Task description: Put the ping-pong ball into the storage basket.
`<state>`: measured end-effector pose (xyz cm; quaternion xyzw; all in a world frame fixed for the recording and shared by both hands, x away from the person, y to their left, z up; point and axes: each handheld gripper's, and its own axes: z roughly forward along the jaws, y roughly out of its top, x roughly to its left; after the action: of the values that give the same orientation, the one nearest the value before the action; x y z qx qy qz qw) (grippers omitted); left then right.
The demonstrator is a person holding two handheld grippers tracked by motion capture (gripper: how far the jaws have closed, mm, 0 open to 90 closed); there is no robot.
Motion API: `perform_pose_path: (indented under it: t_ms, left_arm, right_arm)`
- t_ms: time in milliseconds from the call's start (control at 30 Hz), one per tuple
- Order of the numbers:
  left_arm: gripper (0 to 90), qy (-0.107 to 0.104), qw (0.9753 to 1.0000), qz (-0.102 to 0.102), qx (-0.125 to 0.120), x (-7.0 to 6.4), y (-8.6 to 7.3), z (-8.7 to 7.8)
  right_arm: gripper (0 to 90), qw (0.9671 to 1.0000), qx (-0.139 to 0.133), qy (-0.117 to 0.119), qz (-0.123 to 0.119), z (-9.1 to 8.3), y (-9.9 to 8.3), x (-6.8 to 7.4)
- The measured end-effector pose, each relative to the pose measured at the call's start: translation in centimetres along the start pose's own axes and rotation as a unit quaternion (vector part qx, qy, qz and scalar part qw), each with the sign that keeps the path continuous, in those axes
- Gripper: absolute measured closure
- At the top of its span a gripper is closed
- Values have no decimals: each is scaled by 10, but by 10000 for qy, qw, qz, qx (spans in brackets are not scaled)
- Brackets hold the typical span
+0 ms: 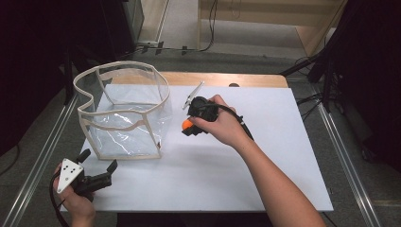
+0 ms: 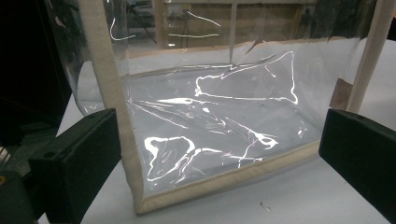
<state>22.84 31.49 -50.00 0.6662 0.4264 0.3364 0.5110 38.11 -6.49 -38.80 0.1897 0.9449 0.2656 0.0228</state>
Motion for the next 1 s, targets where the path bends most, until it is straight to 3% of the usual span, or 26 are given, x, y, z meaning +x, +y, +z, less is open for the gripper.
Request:
perform_pose_path:
  t_ms: [1000]
  left_arm:
    - [0, 2, 10000, 24, 1, 0, 0, 0]
  right_arm:
    - [479, 9998, -126, 18, -158, -43, 27, 0]
